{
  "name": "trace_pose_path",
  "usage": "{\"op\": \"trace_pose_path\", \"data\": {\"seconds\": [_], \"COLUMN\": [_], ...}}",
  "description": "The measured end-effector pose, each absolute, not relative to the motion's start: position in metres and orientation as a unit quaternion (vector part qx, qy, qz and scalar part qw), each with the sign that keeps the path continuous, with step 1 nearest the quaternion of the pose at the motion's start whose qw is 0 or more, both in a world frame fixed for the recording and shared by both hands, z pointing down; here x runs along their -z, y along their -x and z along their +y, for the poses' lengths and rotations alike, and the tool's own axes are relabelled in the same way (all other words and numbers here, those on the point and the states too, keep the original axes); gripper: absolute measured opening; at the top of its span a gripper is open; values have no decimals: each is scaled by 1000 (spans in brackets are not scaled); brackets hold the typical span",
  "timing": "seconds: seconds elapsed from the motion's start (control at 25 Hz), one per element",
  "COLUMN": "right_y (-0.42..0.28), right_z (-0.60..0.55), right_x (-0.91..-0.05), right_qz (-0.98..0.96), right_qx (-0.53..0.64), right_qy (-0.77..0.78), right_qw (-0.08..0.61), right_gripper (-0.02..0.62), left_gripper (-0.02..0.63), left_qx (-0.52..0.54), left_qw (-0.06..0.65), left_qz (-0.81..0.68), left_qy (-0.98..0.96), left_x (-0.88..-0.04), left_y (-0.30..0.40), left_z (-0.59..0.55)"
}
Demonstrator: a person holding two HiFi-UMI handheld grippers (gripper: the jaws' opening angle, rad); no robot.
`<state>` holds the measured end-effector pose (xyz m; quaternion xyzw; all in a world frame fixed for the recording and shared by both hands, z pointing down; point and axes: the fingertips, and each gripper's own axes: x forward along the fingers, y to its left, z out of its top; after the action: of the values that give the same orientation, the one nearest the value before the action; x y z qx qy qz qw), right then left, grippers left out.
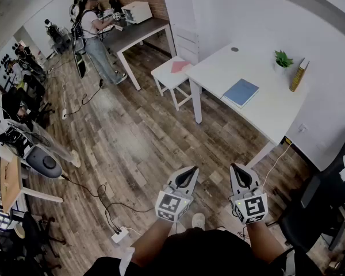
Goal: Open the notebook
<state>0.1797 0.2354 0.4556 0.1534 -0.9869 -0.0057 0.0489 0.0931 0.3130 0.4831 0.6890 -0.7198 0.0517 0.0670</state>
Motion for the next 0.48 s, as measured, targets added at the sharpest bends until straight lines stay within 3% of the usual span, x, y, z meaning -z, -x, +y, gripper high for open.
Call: {"op": "trace_pose_path", "data": {"seconds": [0.48], "right_y": [-206], "right_z": [256], "right_x": [-438], "right_qz": [-989], "right_qx": [-8], "right_qy": [-149], "right_qw": [24], "right_gripper": [2], "left_gripper": [5], "left_qx": [-51], "left_qw": [60], "left_qz": [-726], "left_qy": [-683], "left_x": [-475], "left_y": [-120], "left_z": [337]}}
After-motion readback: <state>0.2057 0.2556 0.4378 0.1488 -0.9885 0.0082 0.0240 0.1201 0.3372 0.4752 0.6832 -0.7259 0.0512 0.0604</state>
